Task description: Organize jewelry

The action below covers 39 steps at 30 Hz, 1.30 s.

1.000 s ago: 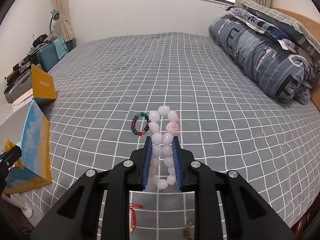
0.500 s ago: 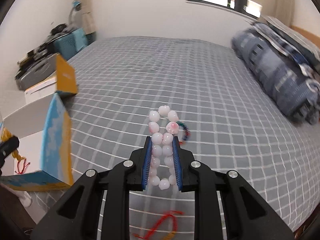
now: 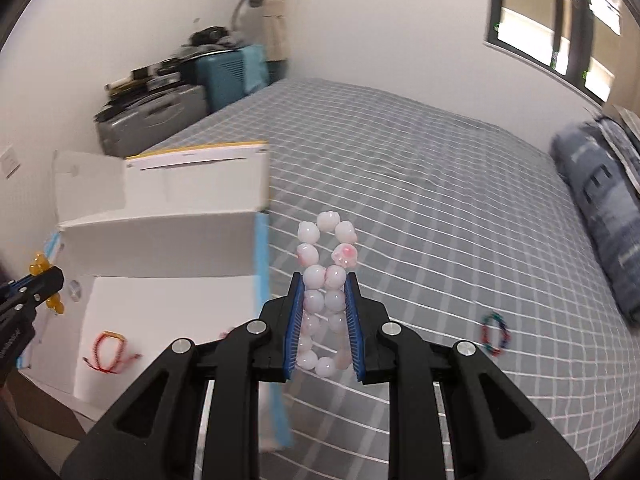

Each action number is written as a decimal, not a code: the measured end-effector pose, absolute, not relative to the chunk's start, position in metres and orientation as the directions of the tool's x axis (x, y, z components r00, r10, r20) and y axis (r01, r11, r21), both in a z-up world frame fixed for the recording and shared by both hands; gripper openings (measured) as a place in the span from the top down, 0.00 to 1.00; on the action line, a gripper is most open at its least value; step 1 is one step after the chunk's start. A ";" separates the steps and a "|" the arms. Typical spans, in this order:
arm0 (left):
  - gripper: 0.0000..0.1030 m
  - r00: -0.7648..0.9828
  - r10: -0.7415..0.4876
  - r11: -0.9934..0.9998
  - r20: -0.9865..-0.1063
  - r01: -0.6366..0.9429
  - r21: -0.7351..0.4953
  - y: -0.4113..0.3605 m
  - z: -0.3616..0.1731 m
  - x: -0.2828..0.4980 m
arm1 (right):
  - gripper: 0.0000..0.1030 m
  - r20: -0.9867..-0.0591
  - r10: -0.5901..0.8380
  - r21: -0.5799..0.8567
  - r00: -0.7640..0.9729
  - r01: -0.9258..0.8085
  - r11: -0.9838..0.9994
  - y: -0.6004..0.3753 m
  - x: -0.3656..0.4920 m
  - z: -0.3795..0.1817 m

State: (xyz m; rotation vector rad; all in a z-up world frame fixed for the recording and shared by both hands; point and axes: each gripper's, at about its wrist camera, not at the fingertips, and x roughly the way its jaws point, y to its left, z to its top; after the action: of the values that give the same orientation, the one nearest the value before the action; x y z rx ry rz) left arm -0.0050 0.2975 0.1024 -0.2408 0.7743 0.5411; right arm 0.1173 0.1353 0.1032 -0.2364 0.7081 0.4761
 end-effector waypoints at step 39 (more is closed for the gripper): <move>0.81 0.306 0.260 0.795 -0.916 -0.606 0.023 0.390 -0.002 0.003 | 0.77 -0.901 0.277 -0.005 0.335 -0.646 0.763 0.261 0.104 0.004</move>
State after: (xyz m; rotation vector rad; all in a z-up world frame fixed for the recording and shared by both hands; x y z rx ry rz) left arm 0.0035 0.3898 -0.0015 -0.3576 1.1224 0.5894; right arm 0.1037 0.2608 0.0044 -0.3974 1.0709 0.6235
